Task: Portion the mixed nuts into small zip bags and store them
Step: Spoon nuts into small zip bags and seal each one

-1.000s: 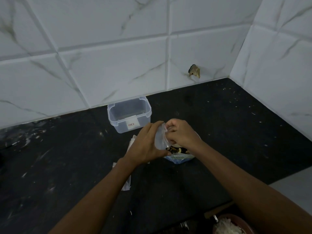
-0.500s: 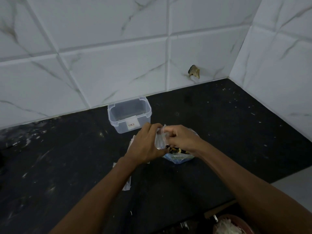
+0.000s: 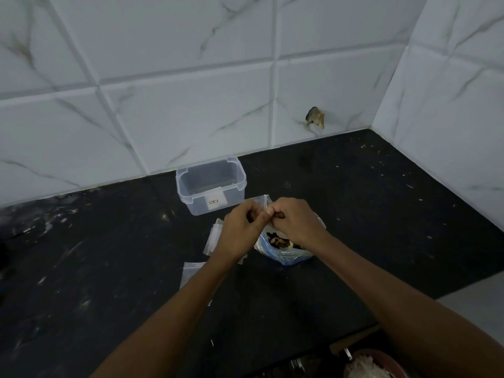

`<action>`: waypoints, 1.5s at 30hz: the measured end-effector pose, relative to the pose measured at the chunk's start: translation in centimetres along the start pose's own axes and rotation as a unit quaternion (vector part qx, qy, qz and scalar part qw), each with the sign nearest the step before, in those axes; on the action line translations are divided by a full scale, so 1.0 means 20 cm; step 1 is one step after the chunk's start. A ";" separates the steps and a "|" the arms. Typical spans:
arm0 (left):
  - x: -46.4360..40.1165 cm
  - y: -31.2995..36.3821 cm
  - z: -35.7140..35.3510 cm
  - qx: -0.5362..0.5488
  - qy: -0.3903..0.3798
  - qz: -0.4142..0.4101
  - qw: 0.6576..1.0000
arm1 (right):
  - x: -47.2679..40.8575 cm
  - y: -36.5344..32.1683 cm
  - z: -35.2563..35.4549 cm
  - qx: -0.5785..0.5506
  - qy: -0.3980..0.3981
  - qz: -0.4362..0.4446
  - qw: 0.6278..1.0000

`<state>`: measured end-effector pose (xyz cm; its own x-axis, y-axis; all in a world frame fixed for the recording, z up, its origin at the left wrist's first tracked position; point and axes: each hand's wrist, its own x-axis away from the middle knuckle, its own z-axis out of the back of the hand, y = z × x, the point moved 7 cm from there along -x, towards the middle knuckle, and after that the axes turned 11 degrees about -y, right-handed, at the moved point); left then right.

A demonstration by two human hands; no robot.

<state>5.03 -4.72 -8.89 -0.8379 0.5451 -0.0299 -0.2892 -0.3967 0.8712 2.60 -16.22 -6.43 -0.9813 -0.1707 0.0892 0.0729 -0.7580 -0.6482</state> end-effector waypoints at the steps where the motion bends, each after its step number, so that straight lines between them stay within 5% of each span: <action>1: 0.00 0.00 -0.01 -0.012 0.001 0.001 1.000 | 0.00 0.00 0.00 -0.004 0.002 0.006 1.000; 7: 0.01 0.03 0.04 -0.173 0.083 0.031 0.981 | 0.01 0.09 -0.05 0.187 -0.009 -0.037 0.982; 11: -0.01 0.07 0.00 -0.242 0.052 0.029 0.968 | 0.00 0.14 -0.14 0.238 -0.110 -0.064 0.963; 15: -0.01 0.07 0.01 -0.288 0.047 0.011 0.957 | 0.02 0.12 -0.10 0.303 -0.131 -0.093 0.939; 20: -0.03 0.01 -0.01 -0.172 -0.088 -0.020 0.981 | 0.03 0.13 -0.10 0.168 -0.181 -0.079 0.966; 24: -0.02 -0.06 -0.10 -0.210 -0.203 -0.019 0.956 | 0.03 0.15 -0.11 0.137 -0.204 -0.077 0.966; 37: 0.01 -0.01 -0.12 -0.175 -0.071 -0.114 0.975 | 0.02 0.12 -0.10 0.170 -0.181 -0.049 0.967; 42: 0.01 0.00 -0.11 -0.187 -0.025 -0.169 0.967 | 0.08 0.03 -0.05 0.112 -0.171 -0.001 0.979; 45: 0.01 -0.01 -0.08 -0.178 -0.019 -0.164 0.970 | -0.01 0.10 -0.12 0.048 -0.139 -0.064 0.987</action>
<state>4.18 -5.83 -9.82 -0.6573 0.7099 -0.2529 -0.6849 -0.4227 0.5935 2.54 -16.22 -9.64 -0.8975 -0.2264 0.3785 -0.0184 -0.8383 -0.5449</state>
